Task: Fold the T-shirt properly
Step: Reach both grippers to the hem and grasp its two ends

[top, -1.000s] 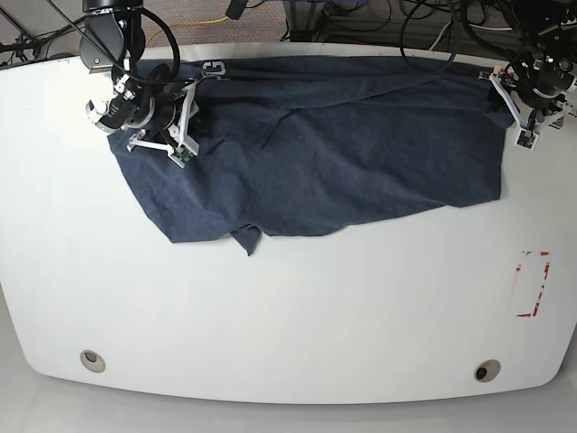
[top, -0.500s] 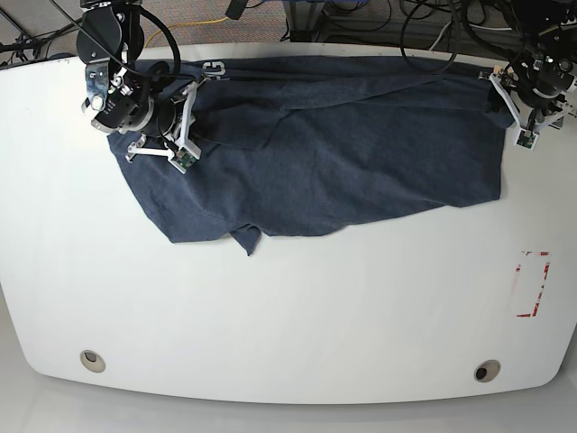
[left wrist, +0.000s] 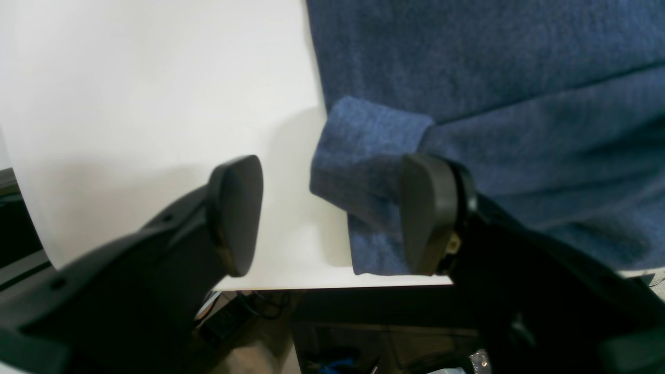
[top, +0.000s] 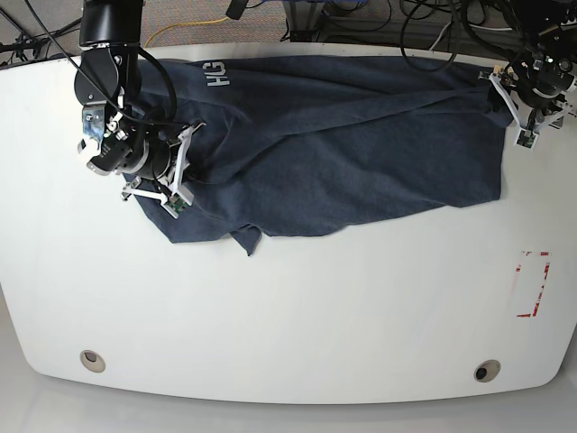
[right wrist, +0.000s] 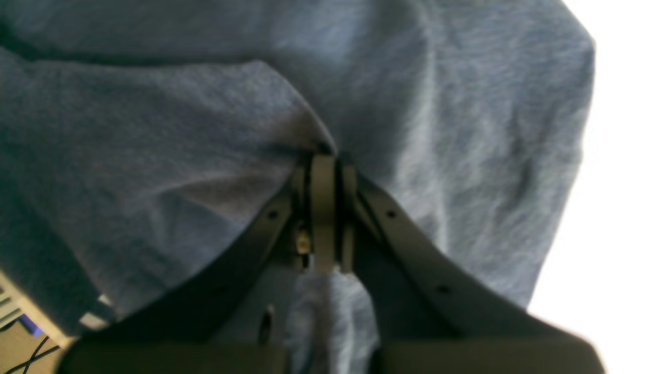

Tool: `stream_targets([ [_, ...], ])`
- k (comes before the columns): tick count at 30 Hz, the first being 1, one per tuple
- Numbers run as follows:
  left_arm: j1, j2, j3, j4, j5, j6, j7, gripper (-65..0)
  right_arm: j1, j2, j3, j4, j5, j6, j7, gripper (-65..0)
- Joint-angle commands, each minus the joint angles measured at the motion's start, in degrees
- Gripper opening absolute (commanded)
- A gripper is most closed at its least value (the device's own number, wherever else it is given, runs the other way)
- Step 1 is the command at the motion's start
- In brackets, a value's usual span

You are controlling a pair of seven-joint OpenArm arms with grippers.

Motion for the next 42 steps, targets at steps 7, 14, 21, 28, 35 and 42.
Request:
stream_targets([
  [7, 0.1, -0.7, -0.3, 0.8, -0.2, 0.3, -0.9, -26.5, 6.4, 0.6, 0.3, -3.1, 0.3, 0.0, 1.2, -65.0],
  [14, 0.0, -0.5, -0.2, 0.8, -0.2, 0.3, -0.9, -26.5, 8.1, 0.6, 0.6, -5.7, 0.3, 0.0, 1.2, -53.9],
  [21, -0.1, -0.5, -0.1, 0.8, -0.2, 0.3, -0.9, -26.5, 8.3, 1.7, 3.9, -5.8, 0.1, 0.0, 1.2, -32.5],
  [28, -4.0, -0.4, -0.6, 1.0, -0.2, 0.3, -0.5, -26.5, 14.0, 0.9, 14.6, -16.8, 0.1, 0.0, 1.2, -24.1],
  [35, -5.4, -0.4, -0.2, 1.3, -0.3, 0.3, -0.5, -26.5, 21.2, 2.8, 16.6, -34.2, 0.1, 0.0, 8.3, -24.1],
  [42, -8.4, -0.4, -0.6, 1.3, -0.3, 0.3, -0.7, -26.5, 25.6, 3.5, 13.2, -46.2, 0.2, 0.0, 15.4, -24.1],
])
